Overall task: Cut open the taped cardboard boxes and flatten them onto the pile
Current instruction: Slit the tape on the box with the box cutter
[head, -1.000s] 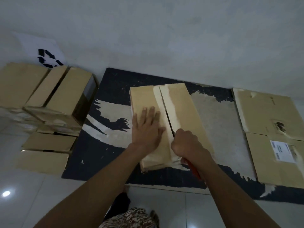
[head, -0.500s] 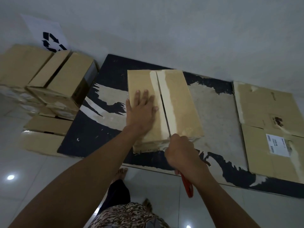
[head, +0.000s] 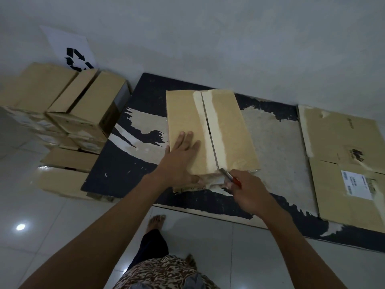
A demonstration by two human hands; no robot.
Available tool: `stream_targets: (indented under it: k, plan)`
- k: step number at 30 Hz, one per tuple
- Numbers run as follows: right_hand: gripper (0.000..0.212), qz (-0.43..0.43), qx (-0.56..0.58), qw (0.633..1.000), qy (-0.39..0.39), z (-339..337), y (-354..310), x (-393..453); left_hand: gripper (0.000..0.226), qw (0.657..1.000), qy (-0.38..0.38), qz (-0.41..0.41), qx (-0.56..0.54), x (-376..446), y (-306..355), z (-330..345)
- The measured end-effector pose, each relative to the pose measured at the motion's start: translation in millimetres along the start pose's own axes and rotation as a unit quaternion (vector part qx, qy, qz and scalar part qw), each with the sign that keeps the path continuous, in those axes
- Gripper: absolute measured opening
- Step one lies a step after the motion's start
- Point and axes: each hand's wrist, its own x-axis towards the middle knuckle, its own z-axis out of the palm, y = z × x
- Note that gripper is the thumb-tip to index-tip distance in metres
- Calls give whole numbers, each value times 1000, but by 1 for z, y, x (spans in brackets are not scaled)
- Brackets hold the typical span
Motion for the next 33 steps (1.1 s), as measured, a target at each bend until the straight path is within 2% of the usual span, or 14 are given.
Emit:
stream_targets:
  k: [3,7,12,25,33]
  plan:
    - [23,-72,-71,994,32,3,9,-7,114,1000,-3,9,-1,-3,-1,-3]
    - [31,-119,-165,978,42,11,10,-7,110,1000,-14,4,1,-4,1,-5]
    - [31,-145,-181,971,65,18,6,4,107,1000,-24,3,-3,-7,6,-10]
    - [32,-128,-226,961,95,19,8,10,102,999,-32,-1,-12,-6,5,-10]
    - [36,-122,-265,953,80,0,26,14,100,999,-43,1,-9,-8,6,-14]
